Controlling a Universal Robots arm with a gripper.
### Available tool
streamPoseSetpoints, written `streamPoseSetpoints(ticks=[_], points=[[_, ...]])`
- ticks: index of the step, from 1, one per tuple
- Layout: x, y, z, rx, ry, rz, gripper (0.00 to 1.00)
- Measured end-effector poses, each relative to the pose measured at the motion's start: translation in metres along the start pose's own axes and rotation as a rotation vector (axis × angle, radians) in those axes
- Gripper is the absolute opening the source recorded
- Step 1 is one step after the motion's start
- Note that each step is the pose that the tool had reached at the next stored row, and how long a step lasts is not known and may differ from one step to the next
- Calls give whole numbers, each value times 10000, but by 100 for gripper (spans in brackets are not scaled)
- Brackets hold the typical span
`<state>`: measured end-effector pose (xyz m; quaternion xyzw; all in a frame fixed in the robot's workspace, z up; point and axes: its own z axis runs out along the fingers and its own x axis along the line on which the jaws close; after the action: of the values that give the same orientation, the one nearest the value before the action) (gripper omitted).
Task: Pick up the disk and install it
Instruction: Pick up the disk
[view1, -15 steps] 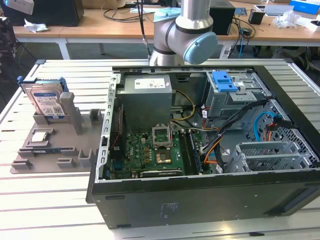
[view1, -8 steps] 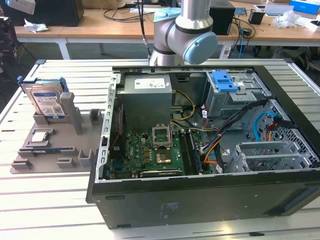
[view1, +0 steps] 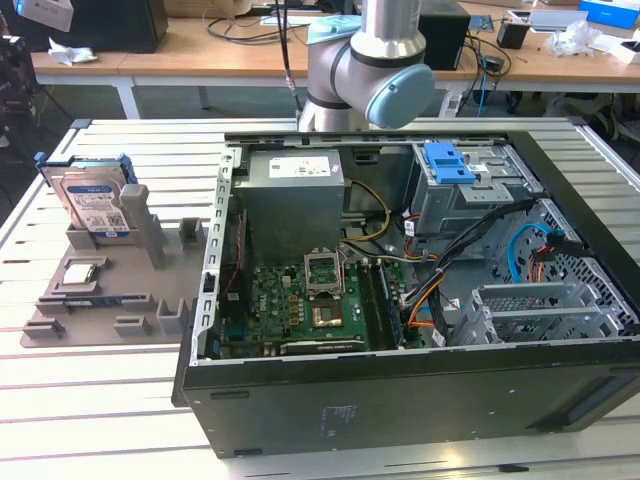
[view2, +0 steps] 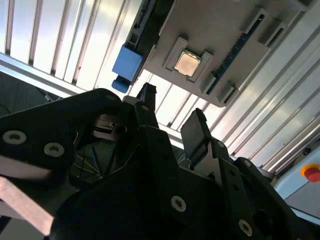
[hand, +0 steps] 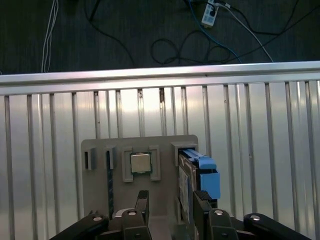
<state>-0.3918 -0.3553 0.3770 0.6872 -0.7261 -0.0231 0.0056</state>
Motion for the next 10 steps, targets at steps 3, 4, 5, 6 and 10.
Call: streamPoseSetpoints(ticks=[3, 4, 5, 6, 10], points=[[0, 0, 4, 0, 0, 0, 48], [-1, 0, 6, 0, 0, 0, 48], [-1, 0, 7, 0, 0, 0, 48], [-1, 0, 9, 0, 1, 0, 48], [-1, -1, 17, 1, 0, -1, 48]])
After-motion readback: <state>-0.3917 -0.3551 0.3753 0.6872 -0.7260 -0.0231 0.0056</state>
